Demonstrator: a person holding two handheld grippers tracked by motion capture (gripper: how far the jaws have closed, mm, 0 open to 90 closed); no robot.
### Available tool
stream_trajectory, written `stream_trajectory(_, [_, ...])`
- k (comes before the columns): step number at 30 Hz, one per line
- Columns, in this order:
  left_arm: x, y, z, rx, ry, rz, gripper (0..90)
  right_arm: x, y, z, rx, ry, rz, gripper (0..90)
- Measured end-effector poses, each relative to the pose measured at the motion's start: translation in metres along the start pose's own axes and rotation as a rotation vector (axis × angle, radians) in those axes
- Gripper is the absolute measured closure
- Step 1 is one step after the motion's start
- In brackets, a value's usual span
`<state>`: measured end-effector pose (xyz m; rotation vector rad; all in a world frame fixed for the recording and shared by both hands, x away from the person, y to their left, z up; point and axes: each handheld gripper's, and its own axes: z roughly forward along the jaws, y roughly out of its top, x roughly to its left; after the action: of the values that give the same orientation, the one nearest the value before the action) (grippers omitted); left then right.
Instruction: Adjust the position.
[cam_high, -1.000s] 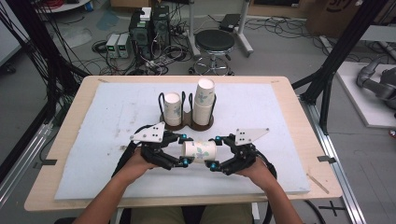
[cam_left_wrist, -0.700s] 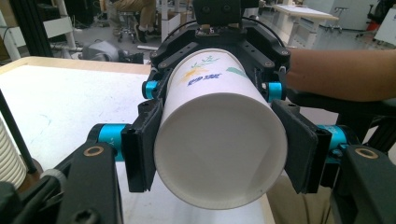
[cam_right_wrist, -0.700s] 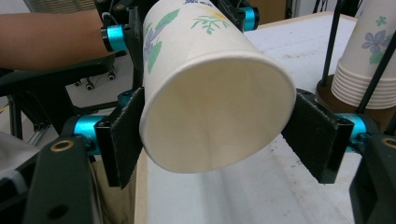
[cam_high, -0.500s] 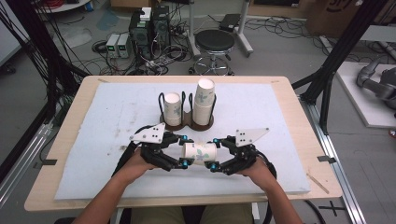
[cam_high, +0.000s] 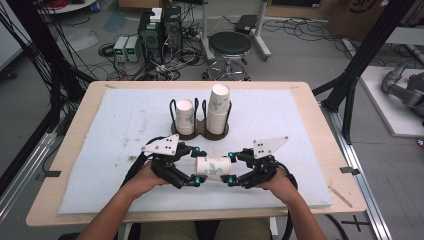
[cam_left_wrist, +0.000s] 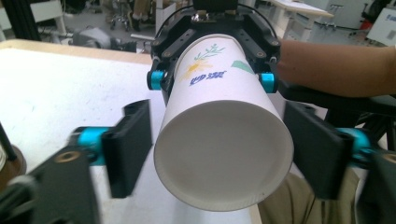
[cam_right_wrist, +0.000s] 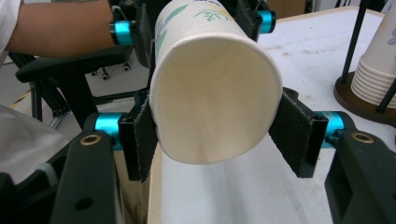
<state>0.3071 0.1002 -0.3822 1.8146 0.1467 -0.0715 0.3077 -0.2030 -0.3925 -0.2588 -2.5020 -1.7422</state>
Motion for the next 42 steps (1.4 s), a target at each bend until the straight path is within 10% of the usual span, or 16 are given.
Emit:
stream_trajectory(17, [0.0,0.005,-0.013,0.128,0.12,0.003,14.3,-0.005,0.015,-0.002,0.169,-0.093,-0.008,36.6])
stream_trajectory(42, [0.002,0.014,-0.006,0.264,0.138,0.041,14.9,-0.004,0.068,0.015,0.492,-0.13,-0.159,36.3])
